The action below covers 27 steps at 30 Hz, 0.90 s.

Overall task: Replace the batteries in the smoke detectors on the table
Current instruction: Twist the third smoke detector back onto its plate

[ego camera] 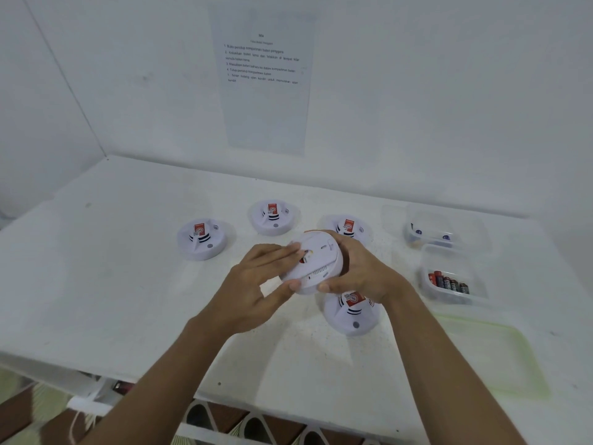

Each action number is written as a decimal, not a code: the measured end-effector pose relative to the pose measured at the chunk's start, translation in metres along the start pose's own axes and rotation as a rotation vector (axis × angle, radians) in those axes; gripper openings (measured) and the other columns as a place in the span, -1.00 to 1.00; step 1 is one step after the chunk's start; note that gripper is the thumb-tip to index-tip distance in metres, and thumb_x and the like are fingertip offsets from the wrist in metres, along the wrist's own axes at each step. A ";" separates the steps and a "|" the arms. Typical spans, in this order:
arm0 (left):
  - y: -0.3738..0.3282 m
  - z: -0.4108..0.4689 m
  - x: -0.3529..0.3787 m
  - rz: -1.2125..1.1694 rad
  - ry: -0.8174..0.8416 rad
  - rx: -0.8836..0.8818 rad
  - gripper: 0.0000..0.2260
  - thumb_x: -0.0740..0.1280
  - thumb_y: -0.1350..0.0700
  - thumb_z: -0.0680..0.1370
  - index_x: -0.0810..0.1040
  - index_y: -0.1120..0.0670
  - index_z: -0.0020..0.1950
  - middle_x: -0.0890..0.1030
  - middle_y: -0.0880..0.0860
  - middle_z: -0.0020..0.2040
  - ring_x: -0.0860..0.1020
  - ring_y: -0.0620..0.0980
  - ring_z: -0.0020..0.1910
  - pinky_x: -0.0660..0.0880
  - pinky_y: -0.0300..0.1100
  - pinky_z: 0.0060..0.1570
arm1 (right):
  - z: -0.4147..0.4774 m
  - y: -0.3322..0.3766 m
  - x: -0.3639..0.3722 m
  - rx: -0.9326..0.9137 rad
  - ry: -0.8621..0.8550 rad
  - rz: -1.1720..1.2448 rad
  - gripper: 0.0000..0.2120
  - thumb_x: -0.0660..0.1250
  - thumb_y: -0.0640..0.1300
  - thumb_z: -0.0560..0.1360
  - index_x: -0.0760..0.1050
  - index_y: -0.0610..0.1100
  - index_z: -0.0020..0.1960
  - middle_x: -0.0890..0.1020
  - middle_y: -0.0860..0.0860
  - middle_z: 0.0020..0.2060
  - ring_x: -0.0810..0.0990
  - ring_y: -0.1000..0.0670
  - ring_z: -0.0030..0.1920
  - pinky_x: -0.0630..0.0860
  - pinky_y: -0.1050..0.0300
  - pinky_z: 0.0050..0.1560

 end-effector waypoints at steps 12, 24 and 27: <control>-0.004 -0.002 0.002 -0.381 -0.303 -0.416 -0.67 0.14 -0.07 0.64 0.30 -0.20 0.41 0.65 -0.11 -0.10 0.62 -0.15 -0.07 0.55 -0.29 -0.07 | -0.003 0.002 0.029 0.066 -0.260 -0.087 -0.56 0.07 0.25 0.60 0.47 -0.07 0.16 0.58 0.06 -0.16 0.52 0.07 -0.25 0.42 0.17 -0.18; -0.008 0.002 0.002 -0.687 -0.075 -0.561 -0.40 0.45 0.24 0.51 0.32 -0.15 0.45 0.60 0.03 0.18 0.65 0.22 -0.19 0.63 0.04 -0.22 | -0.013 0.011 0.051 -0.052 -0.336 -0.094 -0.68 0.13 0.01 0.70 0.31 0.27 0.41 0.65 0.24 -0.20 0.53 0.10 -0.29 0.52 0.26 -0.22; -0.007 0.002 0.003 -0.666 -0.071 -0.570 -0.39 0.45 0.26 0.50 0.33 -0.16 0.44 0.60 0.02 0.18 0.63 0.21 -0.23 0.61 -0.01 -0.26 | -0.015 0.013 0.054 -0.059 -0.343 -0.082 -0.70 0.12 -0.02 0.70 0.30 0.34 0.33 0.64 0.27 -0.22 0.53 0.12 -0.29 0.49 0.31 -0.24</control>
Point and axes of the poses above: each hand's wrist, its own z-axis towards the middle knuckle, its own x-axis out of the palm, y = z × x, the point moved 2 cm from there along z, towards the middle knuckle
